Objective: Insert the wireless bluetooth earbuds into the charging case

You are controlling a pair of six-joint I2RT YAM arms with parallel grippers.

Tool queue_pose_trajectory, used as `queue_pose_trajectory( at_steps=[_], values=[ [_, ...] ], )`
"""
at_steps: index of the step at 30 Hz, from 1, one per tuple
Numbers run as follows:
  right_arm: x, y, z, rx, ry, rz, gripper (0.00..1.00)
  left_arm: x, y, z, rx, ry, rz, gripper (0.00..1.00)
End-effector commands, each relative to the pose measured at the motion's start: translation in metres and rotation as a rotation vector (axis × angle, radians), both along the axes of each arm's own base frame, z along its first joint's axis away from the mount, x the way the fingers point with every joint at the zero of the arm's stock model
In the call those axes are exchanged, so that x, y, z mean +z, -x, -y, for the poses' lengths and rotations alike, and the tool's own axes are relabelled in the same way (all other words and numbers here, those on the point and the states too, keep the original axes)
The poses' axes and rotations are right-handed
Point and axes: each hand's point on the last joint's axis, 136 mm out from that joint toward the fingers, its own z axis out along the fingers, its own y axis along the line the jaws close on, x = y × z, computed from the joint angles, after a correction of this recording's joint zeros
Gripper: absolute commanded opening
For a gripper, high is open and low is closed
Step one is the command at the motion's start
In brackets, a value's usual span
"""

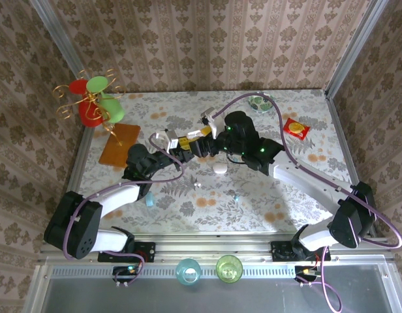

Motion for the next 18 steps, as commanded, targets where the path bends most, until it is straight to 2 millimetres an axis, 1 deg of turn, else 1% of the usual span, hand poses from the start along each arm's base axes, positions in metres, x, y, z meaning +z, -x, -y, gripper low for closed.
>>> queue_pose_trajectory(
  at_steps=[1,6,12,18],
  values=[
    [-0.004,-0.010,0.009,-0.060,0.014,-0.032,0.71,0.029,0.011,-0.002,-0.015,0.039,0.122,0.00],
    [-0.003,-0.009,0.014,-0.062,0.009,-0.028,0.71,0.027,0.008,-0.006,-0.002,0.038,0.120,0.00],
    [0.000,-0.009,0.021,-0.076,0.017,-0.017,0.71,0.032,0.008,-0.007,-0.002,0.049,0.124,0.00],
    [-0.003,-0.014,0.027,-0.105,0.047,-0.024,0.71,0.038,0.012,-0.008,-0.023,0.066,0.131,0.00]
  ],
)
